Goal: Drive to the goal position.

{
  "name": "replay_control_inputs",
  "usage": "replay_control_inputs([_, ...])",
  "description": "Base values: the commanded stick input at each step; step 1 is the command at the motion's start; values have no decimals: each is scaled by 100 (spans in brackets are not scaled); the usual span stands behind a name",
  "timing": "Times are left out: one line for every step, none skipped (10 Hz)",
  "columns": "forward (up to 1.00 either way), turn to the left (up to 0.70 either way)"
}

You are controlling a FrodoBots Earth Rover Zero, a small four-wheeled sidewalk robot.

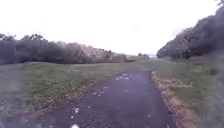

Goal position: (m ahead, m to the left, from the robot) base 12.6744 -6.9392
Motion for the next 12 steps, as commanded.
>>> replay_control_inputs([60,0])
replay_control_inputs([60,0])
replay_control_inputs([60,-7])
replay_control_inputs([60,-13])
replay_control_inputs([60,-15])
replay_control_inputs([60,-15])
replay_control_inputs([60,-15])
replay_control_inputs([60,-15])
replay_control_inputs([60,-15])
replay_control_inputs([60,-15])
replay_control_inputs([60,-15])
replay_control_inputs([60,-15])
